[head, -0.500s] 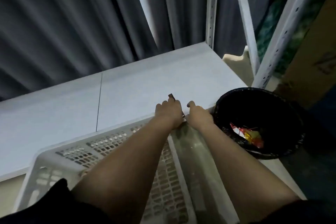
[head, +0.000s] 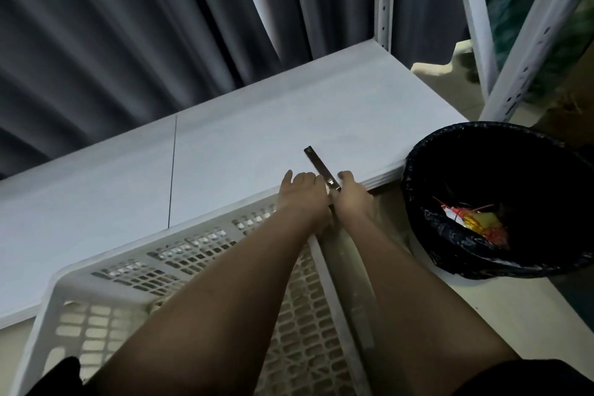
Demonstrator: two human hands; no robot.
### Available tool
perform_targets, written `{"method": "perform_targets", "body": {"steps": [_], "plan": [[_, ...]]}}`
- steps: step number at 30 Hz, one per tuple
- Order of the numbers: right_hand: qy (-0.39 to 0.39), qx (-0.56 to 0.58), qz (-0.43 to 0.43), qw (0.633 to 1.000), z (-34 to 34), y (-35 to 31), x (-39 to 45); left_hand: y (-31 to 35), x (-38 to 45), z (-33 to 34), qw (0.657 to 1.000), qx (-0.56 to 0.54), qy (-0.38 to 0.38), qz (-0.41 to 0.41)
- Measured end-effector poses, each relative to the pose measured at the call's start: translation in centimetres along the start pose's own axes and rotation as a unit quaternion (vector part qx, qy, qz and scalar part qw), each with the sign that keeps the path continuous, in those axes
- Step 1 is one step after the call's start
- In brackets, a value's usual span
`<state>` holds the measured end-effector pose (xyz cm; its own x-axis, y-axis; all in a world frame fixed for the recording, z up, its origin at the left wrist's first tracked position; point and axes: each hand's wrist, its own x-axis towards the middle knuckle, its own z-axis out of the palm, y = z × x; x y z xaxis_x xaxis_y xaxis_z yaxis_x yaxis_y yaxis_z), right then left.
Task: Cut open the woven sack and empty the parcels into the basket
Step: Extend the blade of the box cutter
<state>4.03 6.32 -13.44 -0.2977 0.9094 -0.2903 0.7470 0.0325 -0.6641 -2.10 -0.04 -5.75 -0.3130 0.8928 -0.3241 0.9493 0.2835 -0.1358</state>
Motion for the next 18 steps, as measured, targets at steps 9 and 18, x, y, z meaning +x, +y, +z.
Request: {"method": "perform_targets", "body": {"steps": [9,18], "plan": [[0.023,0.115,0.073,0.99,-2.4,-0.2,-1.0,0.1,-0.9,-1.5,1.0,-0.018,-0.019,0.0],[0.088,0.161,0.022,0.983,-10.9,-5.2,-8.6,0.1,-8.0,-11.2,0.985,-0.116,-0.12,-0.049]]}}
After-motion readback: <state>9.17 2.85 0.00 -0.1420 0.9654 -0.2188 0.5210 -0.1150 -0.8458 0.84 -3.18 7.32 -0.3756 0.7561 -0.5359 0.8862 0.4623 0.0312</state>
